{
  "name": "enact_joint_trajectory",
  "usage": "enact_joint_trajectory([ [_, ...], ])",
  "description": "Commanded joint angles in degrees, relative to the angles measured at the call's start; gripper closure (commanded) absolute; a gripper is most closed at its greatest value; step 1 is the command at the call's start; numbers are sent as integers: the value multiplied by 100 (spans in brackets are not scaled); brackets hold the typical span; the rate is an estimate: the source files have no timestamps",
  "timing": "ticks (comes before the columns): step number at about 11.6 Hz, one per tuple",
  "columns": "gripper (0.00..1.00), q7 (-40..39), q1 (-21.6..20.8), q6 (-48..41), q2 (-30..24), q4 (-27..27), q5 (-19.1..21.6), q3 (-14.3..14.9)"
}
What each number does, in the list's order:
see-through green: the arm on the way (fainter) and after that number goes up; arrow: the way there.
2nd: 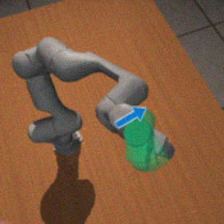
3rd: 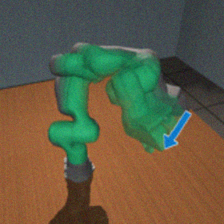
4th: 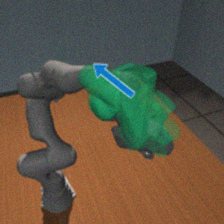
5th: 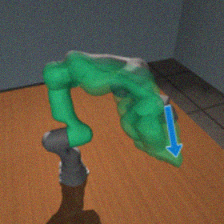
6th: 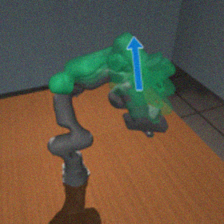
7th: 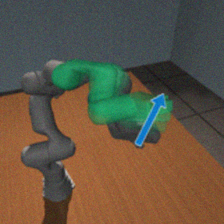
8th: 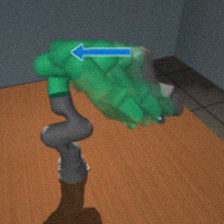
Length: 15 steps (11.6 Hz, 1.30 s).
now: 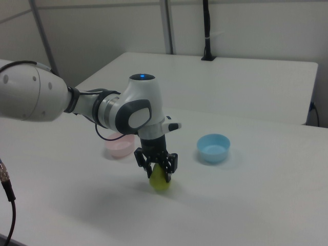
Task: Place the pear in the bowl
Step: 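Lift the green pear up off the table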
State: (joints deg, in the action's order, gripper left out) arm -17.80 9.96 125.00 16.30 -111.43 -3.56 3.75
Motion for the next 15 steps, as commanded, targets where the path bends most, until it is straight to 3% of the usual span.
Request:
enact_joint_trajectory([
  [1, 68, -58, -47, 68, -258, -73, -31, 47],
  [3, 68, -40, -21, -263, -496, 58, -22, 47],
  [9, 68, 802, -64, -1522, -488, 1569, 92, -41],
  [11, 68, 1189, -318, -1567, -488, 1755, 110, -103],
  [15, 68, 2068, -1214, -1532, -435, 1738, 154, -103],
])
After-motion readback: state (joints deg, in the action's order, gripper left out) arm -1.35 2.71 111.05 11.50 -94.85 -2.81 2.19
